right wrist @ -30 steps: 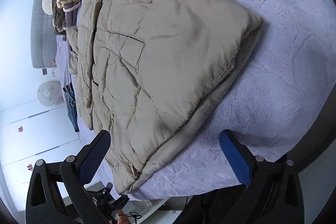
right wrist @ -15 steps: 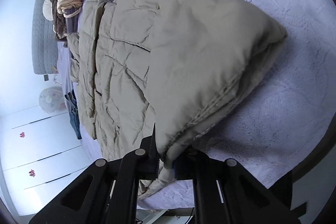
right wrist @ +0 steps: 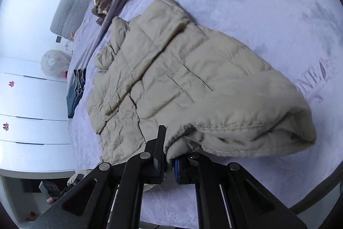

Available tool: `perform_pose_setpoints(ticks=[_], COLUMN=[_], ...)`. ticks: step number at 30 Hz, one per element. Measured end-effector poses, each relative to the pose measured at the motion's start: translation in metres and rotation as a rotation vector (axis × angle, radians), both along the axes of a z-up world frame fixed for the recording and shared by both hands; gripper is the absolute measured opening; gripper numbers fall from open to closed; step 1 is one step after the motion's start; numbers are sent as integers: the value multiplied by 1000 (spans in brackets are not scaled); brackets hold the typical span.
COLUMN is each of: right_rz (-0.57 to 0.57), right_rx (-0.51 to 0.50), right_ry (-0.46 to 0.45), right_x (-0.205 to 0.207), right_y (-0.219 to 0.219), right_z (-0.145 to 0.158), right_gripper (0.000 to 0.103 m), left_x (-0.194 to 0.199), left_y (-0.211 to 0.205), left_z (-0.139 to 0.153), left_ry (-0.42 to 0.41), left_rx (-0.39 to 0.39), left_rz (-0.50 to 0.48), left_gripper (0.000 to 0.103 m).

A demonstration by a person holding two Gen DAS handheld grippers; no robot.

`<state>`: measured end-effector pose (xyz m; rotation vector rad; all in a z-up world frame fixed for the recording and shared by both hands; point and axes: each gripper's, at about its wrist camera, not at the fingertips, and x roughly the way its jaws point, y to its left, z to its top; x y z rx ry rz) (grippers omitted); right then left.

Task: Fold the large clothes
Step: 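Lift the held hem and fold it over toward the collar with both tools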

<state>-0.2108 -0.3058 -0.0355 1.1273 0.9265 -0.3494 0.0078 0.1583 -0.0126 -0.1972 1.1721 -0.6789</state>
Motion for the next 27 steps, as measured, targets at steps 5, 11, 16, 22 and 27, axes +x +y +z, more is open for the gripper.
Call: perform_pose_setpoints(ticks=[5, 11, 16, 22, 27], right_rz=[69, 164, 212, 227, 186], right_rx=[-66, -137, -164, -158, -144], right_ry=[-49, -110, -122, -61, -15], right_x=[44, 112, 168, 218, 244], right_y=[-24, -59, -80, -96, -107], right_z=[30, 54, 51, 17, -14], right_gripper=[7, 6, 6, 6, 6], left_x=[31, 79, 117, 155, 190], left_y=[-24, -63, -92, -116, -139], left_z=[33, 54, 44, 7, -29], left_ry=[-72, -148, -175, -140, -125], left_rx=[-20, 22, 101, 168, 217], left_rz=[45, 71, 125, 149, 116], left_gripper=[14, 14, 14, 14, 14])
